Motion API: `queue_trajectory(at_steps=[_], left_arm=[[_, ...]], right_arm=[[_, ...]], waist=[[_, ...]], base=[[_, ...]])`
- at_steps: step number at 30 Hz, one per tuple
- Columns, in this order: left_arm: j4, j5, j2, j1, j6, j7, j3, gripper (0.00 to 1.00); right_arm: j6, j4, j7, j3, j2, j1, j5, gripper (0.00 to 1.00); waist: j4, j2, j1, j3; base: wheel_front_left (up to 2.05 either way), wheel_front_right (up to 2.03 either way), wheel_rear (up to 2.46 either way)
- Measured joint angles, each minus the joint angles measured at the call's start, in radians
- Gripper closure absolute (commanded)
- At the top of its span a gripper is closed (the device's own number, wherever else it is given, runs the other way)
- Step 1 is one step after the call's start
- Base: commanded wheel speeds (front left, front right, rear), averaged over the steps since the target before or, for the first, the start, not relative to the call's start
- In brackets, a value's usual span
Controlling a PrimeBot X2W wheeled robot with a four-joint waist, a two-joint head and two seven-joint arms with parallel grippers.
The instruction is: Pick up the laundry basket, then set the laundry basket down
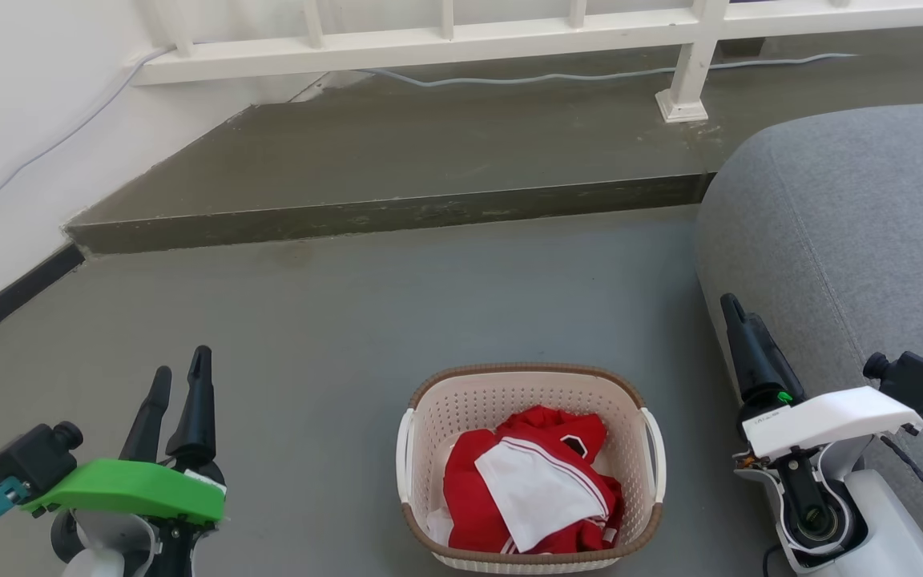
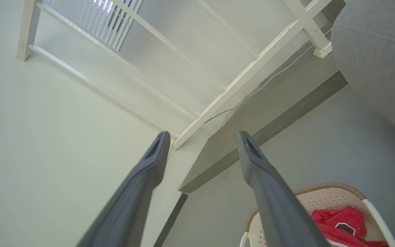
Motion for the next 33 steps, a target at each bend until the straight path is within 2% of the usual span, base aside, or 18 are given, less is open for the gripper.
queue_trajectory(at_steps=[19, 33], left_arm=[[-0.036, 0.312, -0.002, 0.000, 0.000, -0.069, -0.030, 0.00], [-0.066, 0.478, -0.009, -0.003, -0.001, -0.113, -0.043, 0.00]], right_arm=[[-0.002, 0.000, -0.063, 0.037, -0.001, -0.024, -0.327, 0.00], [-0.011, -0.004, -0.107, 0.046, 0.011, -0.034, -0.524, 0.00]], waist=[[-0.006, 0.0000, 0.0000, 0.011], [-0.008, 0.0000, 0.0000, 0.021]], base=[[0.00, 0.00, 0.00], [0.00, 0.00, 0.00]])
